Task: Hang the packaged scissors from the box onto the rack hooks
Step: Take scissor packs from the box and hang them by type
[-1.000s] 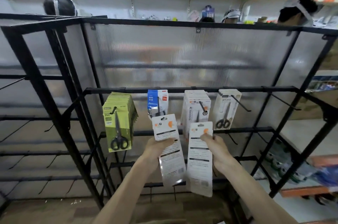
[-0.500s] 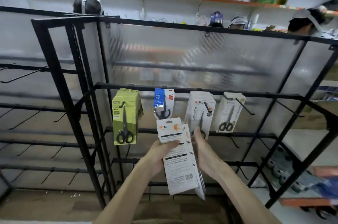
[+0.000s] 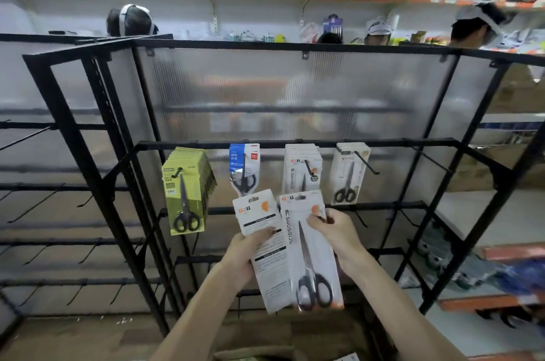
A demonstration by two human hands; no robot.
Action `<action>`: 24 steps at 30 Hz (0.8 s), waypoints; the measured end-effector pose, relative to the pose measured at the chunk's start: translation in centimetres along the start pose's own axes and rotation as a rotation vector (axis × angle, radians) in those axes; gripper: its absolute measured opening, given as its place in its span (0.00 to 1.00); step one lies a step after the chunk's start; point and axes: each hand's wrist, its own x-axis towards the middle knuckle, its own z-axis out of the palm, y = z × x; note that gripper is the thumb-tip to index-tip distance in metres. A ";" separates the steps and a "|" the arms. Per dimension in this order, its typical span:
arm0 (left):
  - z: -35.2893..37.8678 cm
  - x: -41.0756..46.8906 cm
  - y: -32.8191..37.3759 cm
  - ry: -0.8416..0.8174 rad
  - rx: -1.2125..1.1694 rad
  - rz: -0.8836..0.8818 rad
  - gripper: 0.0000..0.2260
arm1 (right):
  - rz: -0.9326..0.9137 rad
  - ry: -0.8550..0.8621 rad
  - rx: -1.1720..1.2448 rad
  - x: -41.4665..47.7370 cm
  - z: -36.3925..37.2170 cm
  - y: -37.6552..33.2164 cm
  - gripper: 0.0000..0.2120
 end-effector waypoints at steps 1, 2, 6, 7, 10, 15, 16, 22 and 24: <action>0.0 -0.1 -0.2 0.027 0.013 0.008 0.11 | -0.017 0.016 -0.022 0.1 -0.5 -0.5 0.04; 0.0 -0.1 -0.3 0.050 0.031 0.012 0.10 | -0.037 0.035 -0.048 0.2 -0.8 -1.0 0.04; -0.3 0.3 -0.6 0.117 0.132 0.068 0.10 | -0.094 0.124 -0.069 1.5 -1.6 -2.7 0.01; -0.3 0.5 -0.5 0.125 0.151 0.091 0.09 | -0.101 0.136 -0.077 2.0 -1.6 -3.0 0.01; -0.5 1.0 -0.2 0.154 0.186 0.149 0.07 | -0.094 0.147 -0.129 3.4 -1.2 -3.1 0.03; -0.9 1.6 0.8 0.194 0.236 0.187 0.05 | 0.050 0.152 -0.053 5.7 -0.6 -2.0 0.06; -1.1 1.7 1.0 0.196 0.249 0.189 0.06 | 0.079 0.150 -0.026 6.2 -0.5 -1.6 0.08; -2.5 2.5 1.8 0.213 0.302 0.207 0.06 | 0.131 0.159 0.036 8.6 0.8 -1.0 0.01; -2.8 2.9 2.1 0.206 0.339 0.212 0.06 | 0.147 0.222 0.008 9.9 1.5 -1.1 0.05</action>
